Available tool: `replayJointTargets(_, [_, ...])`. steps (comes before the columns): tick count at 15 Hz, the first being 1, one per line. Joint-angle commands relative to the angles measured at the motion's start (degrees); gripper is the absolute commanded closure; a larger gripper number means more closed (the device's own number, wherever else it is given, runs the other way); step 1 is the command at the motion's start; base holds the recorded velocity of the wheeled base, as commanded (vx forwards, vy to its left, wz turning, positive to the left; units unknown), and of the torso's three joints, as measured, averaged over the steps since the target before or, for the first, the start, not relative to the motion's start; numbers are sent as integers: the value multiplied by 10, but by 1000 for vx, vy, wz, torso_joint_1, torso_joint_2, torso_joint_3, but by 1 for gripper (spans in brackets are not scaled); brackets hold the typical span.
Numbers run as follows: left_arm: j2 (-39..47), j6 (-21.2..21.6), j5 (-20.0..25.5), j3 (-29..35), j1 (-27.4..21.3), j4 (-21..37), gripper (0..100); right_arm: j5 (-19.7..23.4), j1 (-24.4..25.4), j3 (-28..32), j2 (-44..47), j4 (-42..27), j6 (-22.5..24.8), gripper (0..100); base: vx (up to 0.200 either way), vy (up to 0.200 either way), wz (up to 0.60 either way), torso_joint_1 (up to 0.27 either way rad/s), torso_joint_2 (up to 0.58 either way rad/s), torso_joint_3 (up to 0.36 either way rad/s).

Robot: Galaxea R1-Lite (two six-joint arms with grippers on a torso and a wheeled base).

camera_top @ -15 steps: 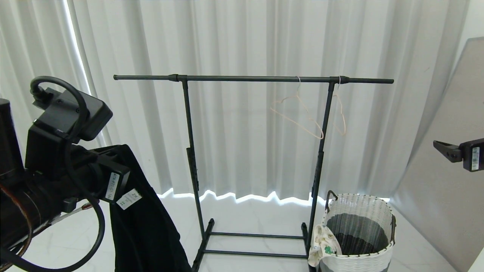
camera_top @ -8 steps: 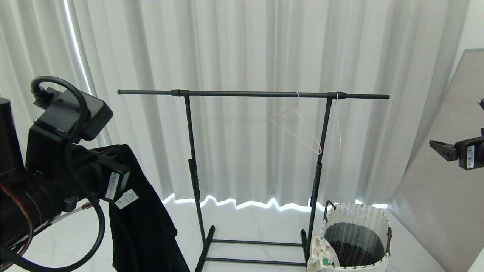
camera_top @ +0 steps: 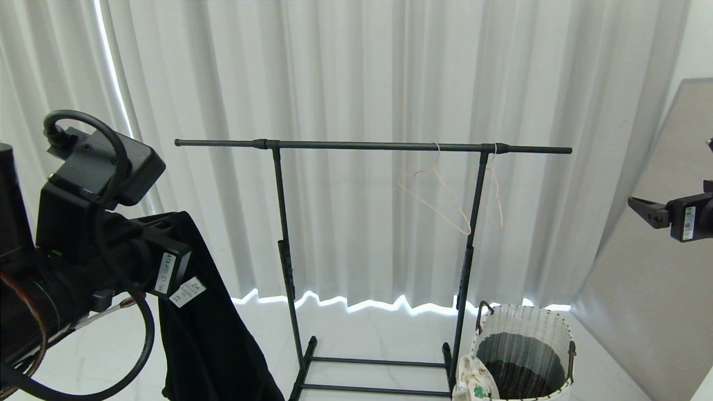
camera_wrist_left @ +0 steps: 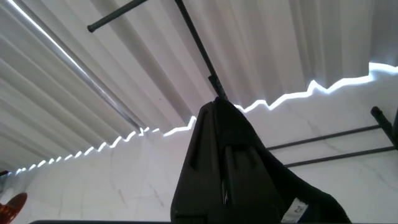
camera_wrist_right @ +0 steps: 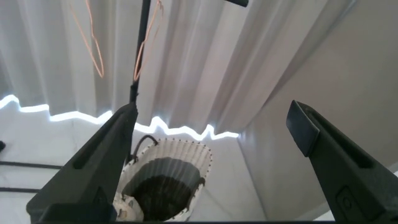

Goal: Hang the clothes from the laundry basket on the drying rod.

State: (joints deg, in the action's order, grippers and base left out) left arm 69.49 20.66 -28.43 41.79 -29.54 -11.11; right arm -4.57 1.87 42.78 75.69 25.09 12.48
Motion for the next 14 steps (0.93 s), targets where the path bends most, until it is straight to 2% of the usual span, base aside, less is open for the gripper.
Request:
replayJointTargets(1, [1,0,0,1,0,-1,100,-1,0,5,8,0,-8,0,200,0,0,-2,-22,2])
replayJointTargets(5, [7,1,0,20,0,-1,100,2,-1,13,20,0,-29,0,200,0,0,23,-1,1])
replayJointTargets(14, [44,6,0,56,-1,-1,100,2,-5,43,90,0,-33,0,200,0,0,11,3,1])
